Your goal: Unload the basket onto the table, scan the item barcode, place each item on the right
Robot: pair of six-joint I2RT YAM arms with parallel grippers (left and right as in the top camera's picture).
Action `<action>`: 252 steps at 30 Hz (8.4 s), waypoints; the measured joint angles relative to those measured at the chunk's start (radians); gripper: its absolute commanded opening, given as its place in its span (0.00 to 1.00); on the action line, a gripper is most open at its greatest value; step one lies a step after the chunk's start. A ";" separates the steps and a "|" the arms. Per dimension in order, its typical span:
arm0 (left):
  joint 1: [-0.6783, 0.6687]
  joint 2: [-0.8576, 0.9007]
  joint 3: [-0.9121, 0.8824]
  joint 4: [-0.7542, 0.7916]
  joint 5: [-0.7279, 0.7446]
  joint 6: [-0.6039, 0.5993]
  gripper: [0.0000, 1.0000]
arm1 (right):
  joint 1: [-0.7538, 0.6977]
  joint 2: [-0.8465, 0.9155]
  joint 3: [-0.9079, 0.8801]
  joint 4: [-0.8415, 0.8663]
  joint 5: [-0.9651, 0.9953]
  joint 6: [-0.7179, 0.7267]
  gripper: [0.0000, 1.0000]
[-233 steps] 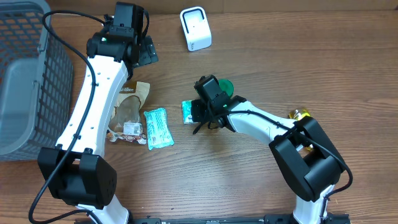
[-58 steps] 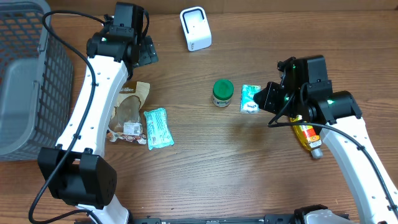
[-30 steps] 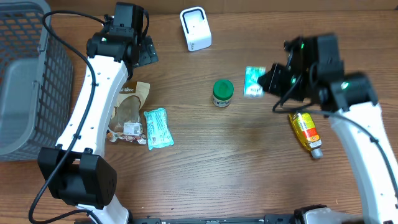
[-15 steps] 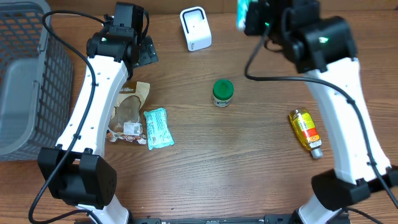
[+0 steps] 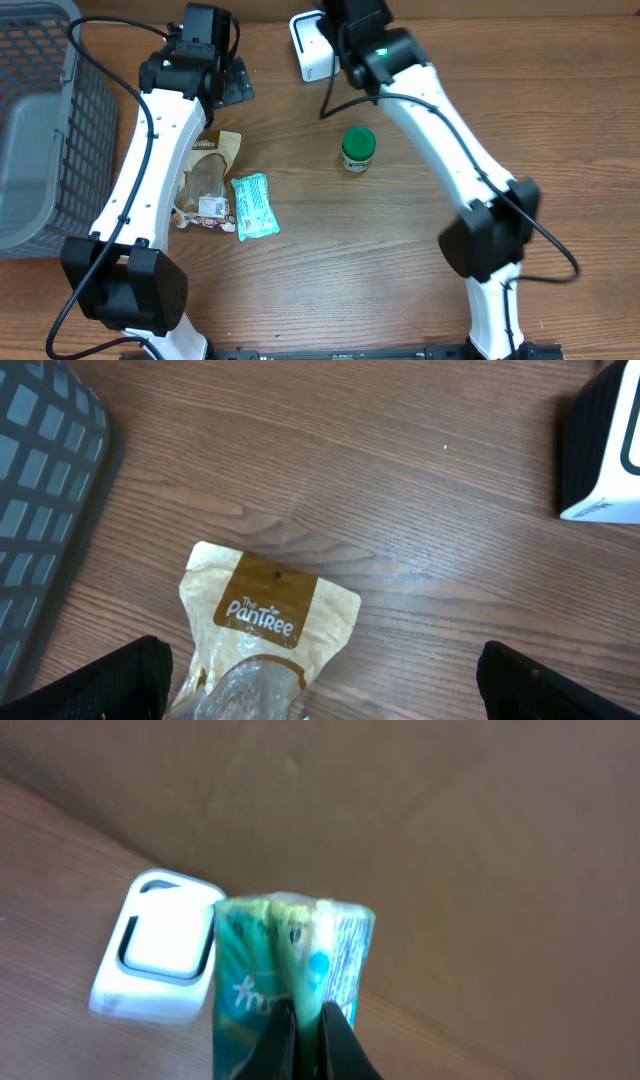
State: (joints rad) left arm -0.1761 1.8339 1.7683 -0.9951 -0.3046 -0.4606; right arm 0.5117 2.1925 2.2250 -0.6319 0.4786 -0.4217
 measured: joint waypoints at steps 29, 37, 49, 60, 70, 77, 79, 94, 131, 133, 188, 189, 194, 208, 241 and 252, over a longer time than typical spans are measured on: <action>0.000 0.000 0.000 0.000 0.000 0.000 1.00 | 0.008 0.340 0.000 0.430 0.002 -0.571 0.04; 0.000 0.000 0.000 0.000 0.000 0.000 0.99 | 0.008 0.341 0.000 0.431 0.000 -0.571 0.04; 0.000 0.000 0.000 0.000 0.000 0.000 1.00 | 0.014 0.296 0.000 0.306 0.100 -0.286 0.04; 0.000 0.000 0.000 0.001 0.000 0.000 0.99 | -0.051 -0.153 0.021 -0.396 0.119 0.225 0.04; 0.000 0.000 0.000 0.000 0.000 0.000 0.99 | -0.302 -0.117 0.013 -0.955 -0.085 0.608 0.04; 0.000 0.000 0.000 0.000 0.000 0.000 1.00 | -0.438 -0.105 -0.073 -0.975 -0.215 0.666 0.04; 0.000 0.000 0.000 0.000 0.000 0.000 1.00 | -0.448 -0.104 -0.113 -0.975 -0.231 0.674 0.04; 0.000 0.000 0.000 0.000 0.000 0.000 1.00 | -0.478 -0.103 -0.443 -0.676 -0.239 0.680 0.04; 0.000 0.000 0.000 0.000 0.000 0.000 1.00 | -0.241 -0.284 -0.346 -0.656 -0.510 0.783 1.00; 0.000 0.000 0.000 0.000 0.000 0.000 1.00 | -0.211 -0.284 -0.348 -0.655 -0.526 0.795 1.00; 0.000 0.000 0.000 0.000 0.000 0.000 1.00 | -0.014 -0.167 -0.352 -0.551 -0.428 1.502 1.00; 0.000 0.000 0.000 0.000 0.000 0.000 1.00 | -0.014 -0.167 -0.352 -0.552 -0.415 1.503 1.00; 0.000 0.000 0.000 0.000 0.000 0.000 1.00 | -0.014 -0.167 -0.352 -0.550 -0.386 1.509 1.00; 0.000 0.000 0.000 0.000 0.000 0.000 1.00 | -0.014 -0.167 -0.352 -0.547 -0.253 1.510 1.00; 0.000 0.000 0.000 0.000 0.000 0.000 1.00 | -0.021 -0.005 -0.353 -0.410 -0.200 1.442 0.04; 0.000 0.000 0.000 0.000 0.000 0.000 1.00 | -0.021 -0.005 -0.353 -0.508 -0.426 1.248 0.04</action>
State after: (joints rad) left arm -0.1761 1.8339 1.7683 -0.9947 -0.3042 -0.4606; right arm 0.4908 2.1880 1.8717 -1.1400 0.0521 0.8261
